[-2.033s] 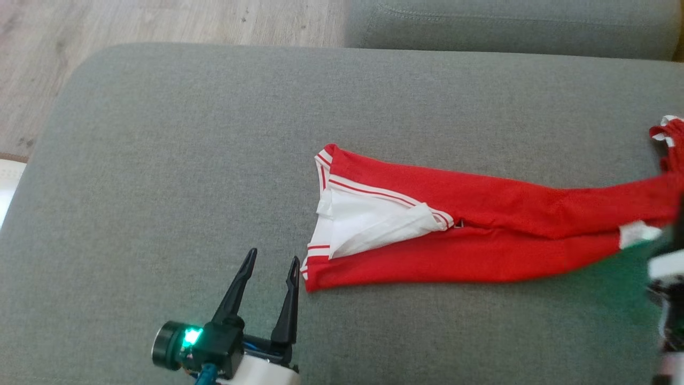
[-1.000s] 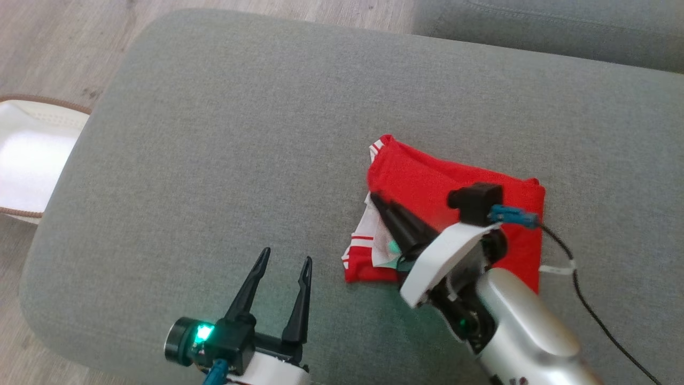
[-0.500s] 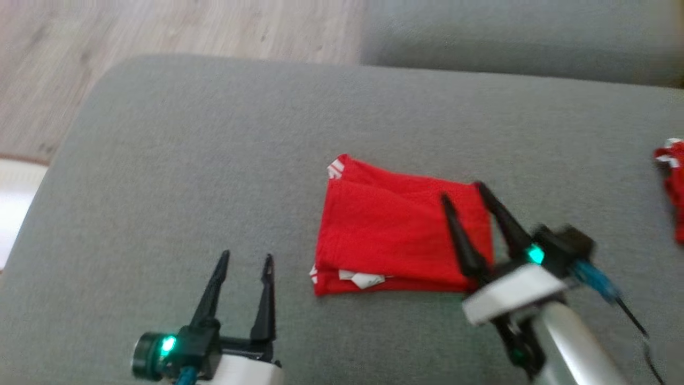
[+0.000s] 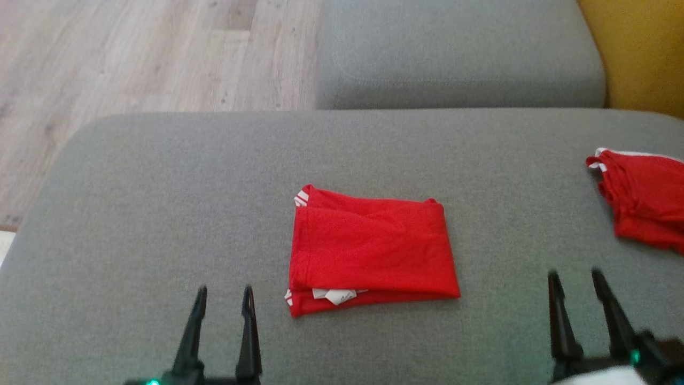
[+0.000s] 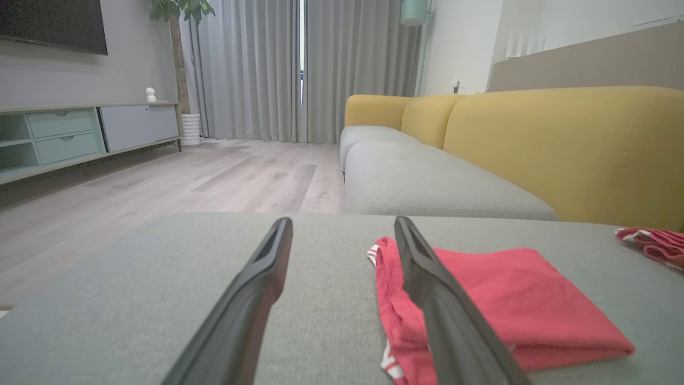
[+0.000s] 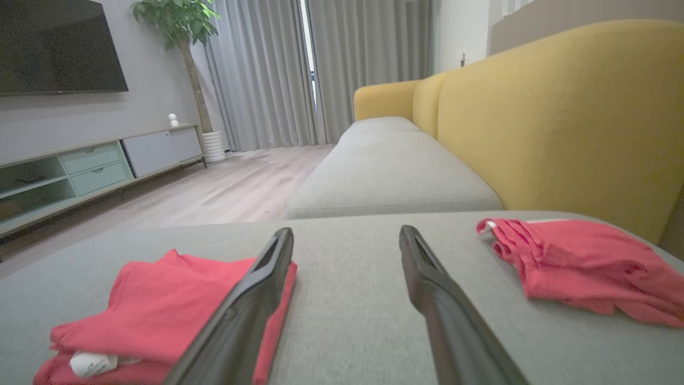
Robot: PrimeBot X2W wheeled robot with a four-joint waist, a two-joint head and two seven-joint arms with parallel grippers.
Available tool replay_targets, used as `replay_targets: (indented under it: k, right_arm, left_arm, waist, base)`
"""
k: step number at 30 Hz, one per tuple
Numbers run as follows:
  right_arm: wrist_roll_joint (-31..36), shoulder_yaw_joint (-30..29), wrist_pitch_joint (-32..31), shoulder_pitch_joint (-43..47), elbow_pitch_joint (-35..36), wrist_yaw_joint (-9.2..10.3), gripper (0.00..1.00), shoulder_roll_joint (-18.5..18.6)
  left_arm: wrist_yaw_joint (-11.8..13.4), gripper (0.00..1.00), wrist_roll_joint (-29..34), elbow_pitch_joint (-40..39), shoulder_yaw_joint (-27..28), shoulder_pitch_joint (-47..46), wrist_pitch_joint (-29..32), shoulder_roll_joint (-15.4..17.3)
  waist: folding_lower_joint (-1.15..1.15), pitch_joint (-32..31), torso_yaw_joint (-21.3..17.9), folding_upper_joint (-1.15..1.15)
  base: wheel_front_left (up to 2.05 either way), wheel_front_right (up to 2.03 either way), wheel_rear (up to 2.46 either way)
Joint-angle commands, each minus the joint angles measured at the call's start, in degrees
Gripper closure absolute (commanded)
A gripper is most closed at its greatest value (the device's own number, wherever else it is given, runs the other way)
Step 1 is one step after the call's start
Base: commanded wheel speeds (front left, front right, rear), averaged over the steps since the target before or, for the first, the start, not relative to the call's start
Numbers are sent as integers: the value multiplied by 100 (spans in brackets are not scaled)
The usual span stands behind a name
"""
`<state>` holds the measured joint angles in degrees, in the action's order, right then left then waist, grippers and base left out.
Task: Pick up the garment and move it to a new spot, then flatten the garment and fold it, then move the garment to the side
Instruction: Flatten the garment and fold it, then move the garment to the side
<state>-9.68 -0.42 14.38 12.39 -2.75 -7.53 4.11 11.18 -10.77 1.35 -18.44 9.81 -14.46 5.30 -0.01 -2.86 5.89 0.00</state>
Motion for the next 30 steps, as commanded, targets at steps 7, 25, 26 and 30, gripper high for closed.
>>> replay_targets:
  k: [7, 25, 26, 30]
  right_arm:
    - [-20, 15, 61, 297, 273, 4, 0, -43]
    - [-7, 284, 62, 353, 193, 4, 0, -88]
    - [-2, 298, 62, 358, 185, 4, 0, -87]
    - [30, 346, 62, 381, 153, 4, 0, -74]
  left_arm:
    - [-133, 0, 223, -139, 189, 217, -54, -86]
    - [-320, 0, 364, -17, 383, 242, -54, -180]
    - [-330, 0, 371, -8, 382, 247, -54, -183]
    - [-359, 0, 395, 29, 378, 259, -54, -195]
  waist:
    - [1, -84, -35, 0]
    - [1, -184, -100, 0]
    - [1, -191, -92, 0]
    - [1, -206, -65, 0]
  base:
    - [0, 0, 0]
    - [0, 0, 0]
    - [0, 0, 0]
    - [0, 0, 0]
